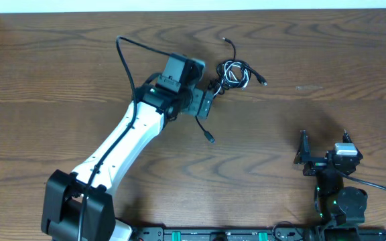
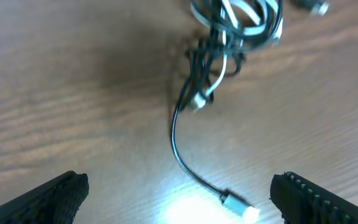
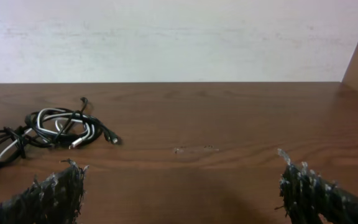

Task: Untangle cables
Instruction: 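Lower the left gripper onto the cable bundle and grasp it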

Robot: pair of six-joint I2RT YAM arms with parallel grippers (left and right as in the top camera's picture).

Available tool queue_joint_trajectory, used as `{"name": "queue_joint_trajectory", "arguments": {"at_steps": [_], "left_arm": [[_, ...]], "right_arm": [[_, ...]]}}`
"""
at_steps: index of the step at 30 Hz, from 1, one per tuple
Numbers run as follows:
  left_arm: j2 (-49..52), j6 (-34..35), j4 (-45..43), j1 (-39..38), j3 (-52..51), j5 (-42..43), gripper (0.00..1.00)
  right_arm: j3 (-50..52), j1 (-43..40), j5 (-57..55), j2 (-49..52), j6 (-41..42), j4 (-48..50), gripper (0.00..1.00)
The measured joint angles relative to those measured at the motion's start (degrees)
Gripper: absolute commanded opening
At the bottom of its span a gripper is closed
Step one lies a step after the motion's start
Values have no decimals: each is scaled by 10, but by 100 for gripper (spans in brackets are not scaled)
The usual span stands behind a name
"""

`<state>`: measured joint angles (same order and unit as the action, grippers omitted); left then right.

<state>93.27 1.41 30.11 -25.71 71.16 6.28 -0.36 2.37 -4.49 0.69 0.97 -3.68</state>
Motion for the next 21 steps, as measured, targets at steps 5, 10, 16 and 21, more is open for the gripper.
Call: {"name": "queue_joint_trajectory", "arguments": {"at_steps": [5,10,16,21], "left_arm": [[8,21,3,0,30,1,99],[71,31,46,0,100,3,99],[174,31,107,0,202,5,99],[224,31,101,-9,228,5,99]], "right_arm": [[0,0,0,0,0,0,99],[0,0,0,0,0,0,99],[0,0,0,0,0,0,99],[0,0,0,0,0,0,99]]}}
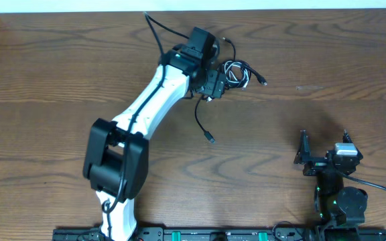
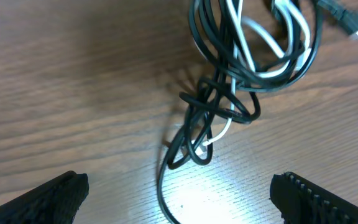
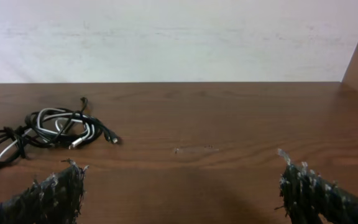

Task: Untangle cables
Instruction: 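Lower the left gripper onto the cable bundle and grasp it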

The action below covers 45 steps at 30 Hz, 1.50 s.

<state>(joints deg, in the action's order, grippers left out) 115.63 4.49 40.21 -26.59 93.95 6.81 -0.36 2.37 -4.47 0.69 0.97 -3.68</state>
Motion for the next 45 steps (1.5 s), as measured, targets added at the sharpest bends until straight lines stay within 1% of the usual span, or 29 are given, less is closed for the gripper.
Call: {"name": "queue_joint_trajectory", "arguments": {"at_steps": [7,9,10,11,12,14,15,16,17,18,27,31,38,45], "left_arm": [[75,9,-47,-6,0,0,98],[84,12,-49,-6,0,0,91],[86,14,-49,-6,0,0,80],[87,15,-49,-6,0,0,73],[87,19,-50,-6,0,0,63],[87,16,-50,-6,0,0,47],[87,18,-48,-6,0,0,35],[87,17,-46,-6,0,0,27],[87,16,-44,-6,0,0,10],[87,18,-41,-6,0,2,8],[84,8,-31,-6,0,16,7],[47,-43,-4,-6,0,34,8],[-114,-151,18,-8,0,38,8],[-177,-249,45,-8,0,38,8]], "right_arm": [[0,0,0,0,0,0,99],[0,0,0,0,0,0,99],[0,0,0,0,0,0,99],[0,0,0,0,0,0,99],[0,0,0,0,0,0,99],[0,0,0,0,0,0,99],[0,0,0,0,0,0,99],[0,0,0,0,0,0,99],[0,0,0,0,0,0,99],[0,0,0,0,0,0,99],[0,0,0,0,0,0,99],[0,0,0,0,0,0,99],[0,0,0,0,0,0,99],[0,0,0,0,0,10,99]]}}
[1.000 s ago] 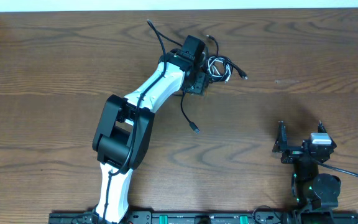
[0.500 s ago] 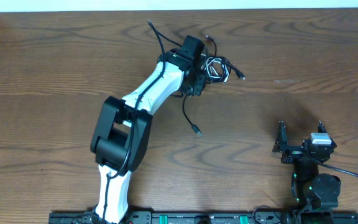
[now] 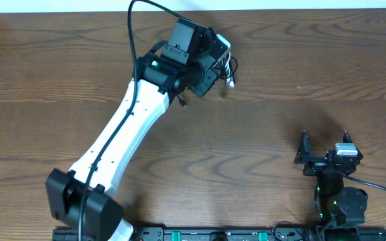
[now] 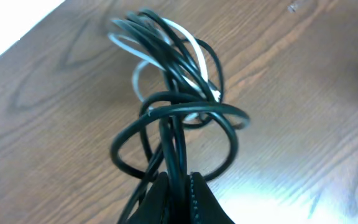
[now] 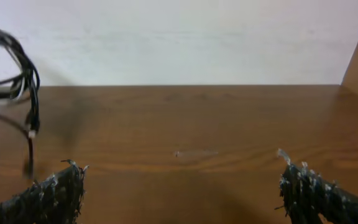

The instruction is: Untangle cables

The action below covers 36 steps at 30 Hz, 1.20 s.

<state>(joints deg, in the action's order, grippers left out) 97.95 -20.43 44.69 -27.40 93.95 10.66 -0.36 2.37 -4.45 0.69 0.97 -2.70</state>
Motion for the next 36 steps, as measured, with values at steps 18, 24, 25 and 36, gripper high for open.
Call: {"name": "queue_joint_trajectory", "arguments": {"at_steps": [18,24,25,36], "left_arm": [[-101,-152,72,0,0,33,8],[-101,-228,78,0,0,99,7],[-101,-235,77,-1,0,106,8],[-101,-278,108,0,0,146,7]], "right_arm": [[-31,0,170,7,48,23,99],[-159,-6,208,94,49,-55,99],[-189,-9,218,122,48,-70,99],[-415,-15,378,429,71,-155,99]]}}
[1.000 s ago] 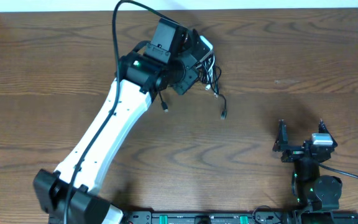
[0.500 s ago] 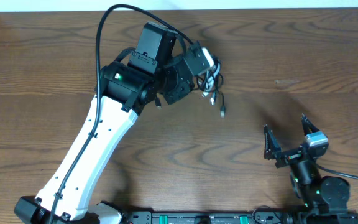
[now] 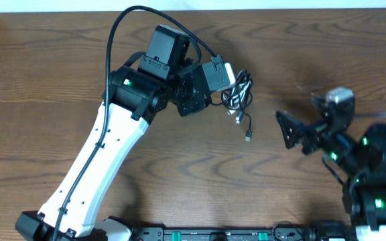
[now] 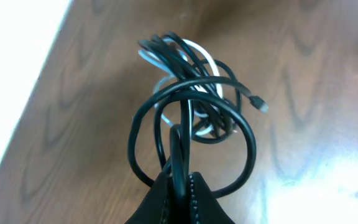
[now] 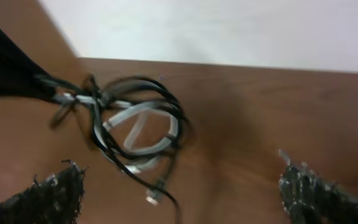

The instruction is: Untangle cables

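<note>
A tangled bundle of black and white cables [image 3: 238,92] hangs off the table, with my left gripper [image 3: 218,75] shut on a black loop of it. In the left wrist view the fingertips [image 4: 180,182] pinch that loop and the bundle [image 4: 191,106] dangles below. One loose end with a plug [image 3: 248,136] hangs lowest. My right gripper [image 3: 288,129] stands open just right of the bundle, pointing at it. In the right wrist view the bundle [image 5: 132,124] hangs ahead of the spread fingers [image 5: 48,193], untouched by them.
The wooden table [image 3: 45,80] ends at a white far edge [image 3: 300,5]. The left arm's own black supply cable [image 3: 122,20] arches over its wrist. The left arm's white link [image 3: 106,154] crosses the table's left half.
The left gripper has carried the held bundle from the far edge nearer to the table's middle. The right arm has left its place at the front right and now faces the bundle, open.
First my left gripper was open over the cable's loose end on the table, then open over the knotted bundle. Later it was shut on the bundle and held it up near the far edge. Now the bundle hangs mid-table and the right gripper has come close.
</note>
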Robot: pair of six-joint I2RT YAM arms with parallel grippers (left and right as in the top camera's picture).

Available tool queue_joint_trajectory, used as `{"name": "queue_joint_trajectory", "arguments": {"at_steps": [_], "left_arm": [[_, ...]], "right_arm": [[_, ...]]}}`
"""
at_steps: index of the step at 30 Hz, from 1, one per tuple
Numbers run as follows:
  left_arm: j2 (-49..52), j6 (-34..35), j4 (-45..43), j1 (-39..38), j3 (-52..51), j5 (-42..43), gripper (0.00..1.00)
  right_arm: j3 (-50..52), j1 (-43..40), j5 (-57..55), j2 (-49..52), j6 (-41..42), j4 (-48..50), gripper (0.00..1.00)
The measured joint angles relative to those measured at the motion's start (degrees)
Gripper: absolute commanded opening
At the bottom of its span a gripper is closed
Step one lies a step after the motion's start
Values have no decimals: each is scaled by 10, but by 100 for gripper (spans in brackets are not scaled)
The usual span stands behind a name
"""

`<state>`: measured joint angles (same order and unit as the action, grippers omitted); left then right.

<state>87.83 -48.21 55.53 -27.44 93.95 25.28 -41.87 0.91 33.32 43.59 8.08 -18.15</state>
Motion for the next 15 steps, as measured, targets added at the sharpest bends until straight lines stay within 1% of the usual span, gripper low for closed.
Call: {"name": "queue_joint_trajectory", "arguments": {"at_steps": [3,4,6,7,9,11,12,13,14,15], "left_arm": [[0,-44,32,0,0,30,7],[0,-59,37,0,0,39,7],[0,-84,43,0,0,54,7],[0,-104,42,0,0,63,8],[0,-115,40,0,0,67,8],[0,-123,35,0,0,71,7],[0,-125,33,0,0,72,8],[0,-129,30,0,0,73,8],[0,-131,29,0,0,74,8],[0,-133,29,0,0,75,8]], "right_arm": [[-2,0,80,50,51,23,99],[-2,0,99,61,66,35,96],[-2,0,134,83,105,90,96],[-3,0,156,100,151,123,94],[-3,0,172,115,216,151,91],[-4,0,181,129,279,162,70],[-4,0,184,136,305,162,70],[-4,1,191,144,332,166,74],[-4,2,200,151,340,178,78],[-4,3,210,155,331,193,79]]}}
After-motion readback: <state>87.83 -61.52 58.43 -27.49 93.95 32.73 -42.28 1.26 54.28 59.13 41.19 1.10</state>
